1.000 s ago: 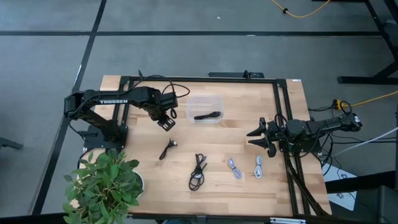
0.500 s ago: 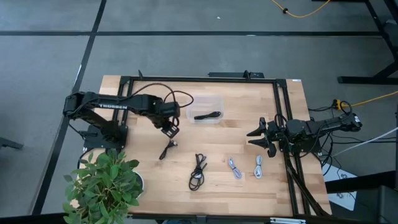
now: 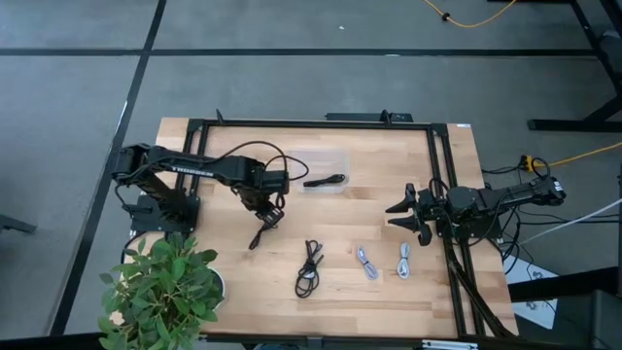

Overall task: Pick and place USB-C Cables
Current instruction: Put the top black charger cable into the transparent bin

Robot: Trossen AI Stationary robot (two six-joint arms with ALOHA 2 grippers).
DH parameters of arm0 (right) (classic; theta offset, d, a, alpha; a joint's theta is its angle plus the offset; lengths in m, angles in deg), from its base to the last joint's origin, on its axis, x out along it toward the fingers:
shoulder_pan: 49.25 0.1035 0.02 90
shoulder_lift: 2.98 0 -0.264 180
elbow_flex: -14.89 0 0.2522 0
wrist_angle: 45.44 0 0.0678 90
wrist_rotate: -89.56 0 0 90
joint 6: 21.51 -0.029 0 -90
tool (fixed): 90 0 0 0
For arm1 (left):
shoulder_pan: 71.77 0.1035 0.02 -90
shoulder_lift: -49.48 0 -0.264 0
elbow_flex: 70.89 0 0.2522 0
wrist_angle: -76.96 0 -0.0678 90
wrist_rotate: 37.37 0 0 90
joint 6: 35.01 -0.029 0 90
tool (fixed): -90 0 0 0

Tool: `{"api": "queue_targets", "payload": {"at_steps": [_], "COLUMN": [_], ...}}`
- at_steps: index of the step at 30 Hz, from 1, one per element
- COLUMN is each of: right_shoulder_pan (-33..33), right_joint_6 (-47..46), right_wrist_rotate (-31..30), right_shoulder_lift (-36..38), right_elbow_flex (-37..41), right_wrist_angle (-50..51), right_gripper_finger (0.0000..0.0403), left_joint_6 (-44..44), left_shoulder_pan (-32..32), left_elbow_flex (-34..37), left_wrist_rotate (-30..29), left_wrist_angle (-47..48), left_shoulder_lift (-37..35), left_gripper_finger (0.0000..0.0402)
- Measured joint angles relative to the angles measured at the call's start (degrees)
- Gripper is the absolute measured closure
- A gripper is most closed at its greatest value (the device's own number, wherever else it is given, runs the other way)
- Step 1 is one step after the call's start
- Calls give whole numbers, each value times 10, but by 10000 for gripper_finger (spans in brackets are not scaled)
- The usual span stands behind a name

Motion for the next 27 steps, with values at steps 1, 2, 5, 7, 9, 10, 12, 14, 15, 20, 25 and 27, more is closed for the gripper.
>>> {"api": "queue_targets", "payload": {"at_steps": [1,2,5,7,9,10,12,14,15,20,25,27], "right_shoulder_pan": [0,0,0,0,0,0,0,0,0,0,0,0], "right_joint_6": [0,0,0,0,0,0,0,0,0,0,0,0], "right_wrist_rotate": [0,0,0,0,0,0,0,0,0,0,0,0], "right_shoulder_lift": [0,0,0,0,0,0,0,0,0,-1,-1,-1], "right_elbow_flex": [0,0,0,0,0,0,0,0,0,0,0,0], "right_wrist_angle": [0,0,0,0,0,0,0,0,0,0,0,0], "right_gripper_finger": [239,239,239,239,239,239,239,239,239,239,239,239], "left_joint_6": [0,0,10,26,44,44,30,19,20,35,74,84], "left_shoulder_pan": [0,0,-7,-15,-26,-33,-46,-60,-66,-95,-120,-128], "left_elbow_flex": [0,0,0,0,0,0,0,0,0,0,0,0], "left_wrist_rotate": [1,3,12,3,-19,-26,-36,-36,-35,-18,-22,-31], "left_wrist_angle": [1,1,2,2,0,-3,-2,-10,-11,-13,-26,-30], "left_shoulder_lift": [0,0,1,1,9,17,26,37,46,70,83,91], "left_gripper_finger": [288,288,288,288,288,288,288,288,288,288,288,288]}}
